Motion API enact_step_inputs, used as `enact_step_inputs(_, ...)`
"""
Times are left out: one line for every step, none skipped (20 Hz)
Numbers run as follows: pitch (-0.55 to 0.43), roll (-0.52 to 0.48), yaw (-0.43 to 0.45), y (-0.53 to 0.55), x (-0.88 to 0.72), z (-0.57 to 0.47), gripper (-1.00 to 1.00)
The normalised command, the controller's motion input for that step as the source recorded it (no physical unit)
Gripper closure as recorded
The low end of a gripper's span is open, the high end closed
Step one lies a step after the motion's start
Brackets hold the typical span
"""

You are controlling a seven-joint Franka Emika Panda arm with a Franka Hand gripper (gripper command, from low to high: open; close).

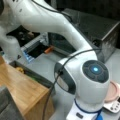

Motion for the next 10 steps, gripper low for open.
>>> enact_step_inputs(-0.135, 0.059, -0.031, 0.06, -0.44, -0.13, -1.00)
enact_step_inputs(-0.149, 0.047, -0.035, 0.06, -0.44, -0.15, -1.00)
enact_step_inputs(-0.166, 0.044, -0.036, 0.05, -0.43, -0.17, -1.00)
enact_step_inputs(-0.179, 0.041, -0.036, 0.05, -0.43, -0.18, -1.00)
enact_step_inputs(-0.194, 0.042, -0.034, 0.05, -0.42, -0.20, -1.00)
enact_step_inputs(-0.208, 0.038, -0.034, 0.04, -0.41, -0.21, -1.00)
enact_step_inputs(-0.220, 0.035, -0.032, 0.03, -0.40, -0.22, -1.00)
enact_step_inputs(-0.232, 0.035, -0.029, 0.02, -0.38, -0.23, -1.00)
enact_step_inputs(-0.250, 0.035, -0.028, 0.01, -0.36, -0.23, -1.00)
enact_step_inputs(-0.259, 0.034, -0.027, 0.01, -0.34, -0.22, -1.00)
